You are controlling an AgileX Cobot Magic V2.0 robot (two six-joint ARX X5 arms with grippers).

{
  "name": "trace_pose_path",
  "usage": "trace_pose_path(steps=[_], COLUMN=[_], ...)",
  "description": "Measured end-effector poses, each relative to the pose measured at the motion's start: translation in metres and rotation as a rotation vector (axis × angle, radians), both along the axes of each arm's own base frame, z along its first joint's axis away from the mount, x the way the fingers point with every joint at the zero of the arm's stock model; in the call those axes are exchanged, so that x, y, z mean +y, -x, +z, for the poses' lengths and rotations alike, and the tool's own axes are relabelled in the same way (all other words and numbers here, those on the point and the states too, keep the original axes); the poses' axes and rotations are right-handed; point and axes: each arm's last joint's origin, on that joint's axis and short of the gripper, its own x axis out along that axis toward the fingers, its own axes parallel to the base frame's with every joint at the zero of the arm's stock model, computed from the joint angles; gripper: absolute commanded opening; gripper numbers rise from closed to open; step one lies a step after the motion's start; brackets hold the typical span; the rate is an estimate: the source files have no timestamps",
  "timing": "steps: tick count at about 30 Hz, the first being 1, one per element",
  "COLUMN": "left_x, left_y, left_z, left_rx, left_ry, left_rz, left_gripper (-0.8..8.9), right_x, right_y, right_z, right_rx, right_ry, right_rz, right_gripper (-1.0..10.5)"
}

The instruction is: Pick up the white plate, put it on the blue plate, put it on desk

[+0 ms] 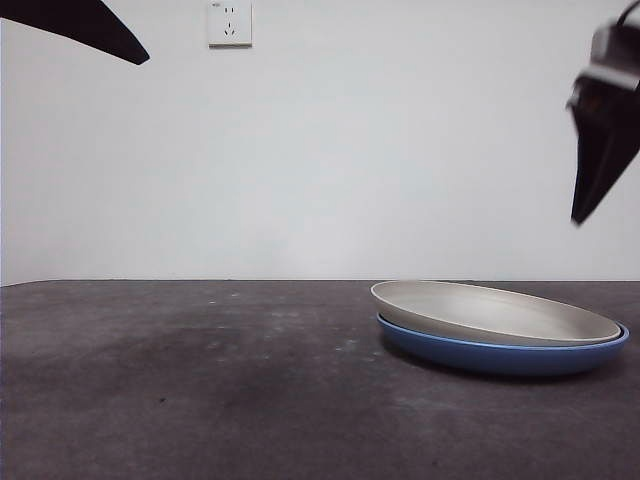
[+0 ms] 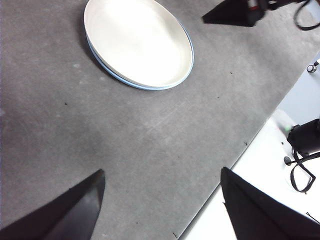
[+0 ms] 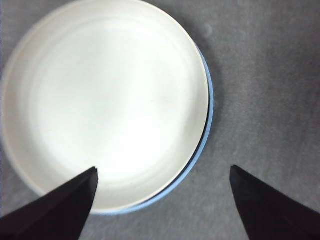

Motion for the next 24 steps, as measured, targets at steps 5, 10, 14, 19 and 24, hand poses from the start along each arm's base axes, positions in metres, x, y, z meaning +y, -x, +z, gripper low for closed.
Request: trace_pose_path(steps=[5, 10, 14, 19, 24], left_x=[0.0, 0.0, 0.0, 0.0, 0.0], left_y=[0.0, 0.0, 0.0, 0.0, 0.0], left_z=[0.0, 0.0, 0.0, 0.0, 0.0], left_rx=[0.0, 0.0, 0.0, 0.0, 0.001], left_ry=[0.0, 0.0, 0.0, 0.0, 0.0], left_rz=[0.0, 0.0, 0.0, 0.0, 0.0], left_gripper=[3.71, 3.71, 3.71, 3.71, 3.71], right_x=[-0.001, -0.001, -0.001, 0.0, 0.0], right_y=[-0.023, -0.039, -0.047, -0.053, -0.056], right_z=[-0.026, -0.046, -0.059, -0.069, -0.07], right_rx=[0.047, 0.07, 0.08, 0.089, 0.068], right_ry=[0.003, 0.004, 0.003, 0.004, 0.003], right_rz=[-0.012, -0.017, -0.016, -0.017, -0.017], right_gripper=[4.2, 4.1, 3.2, 2.4, 1.5])
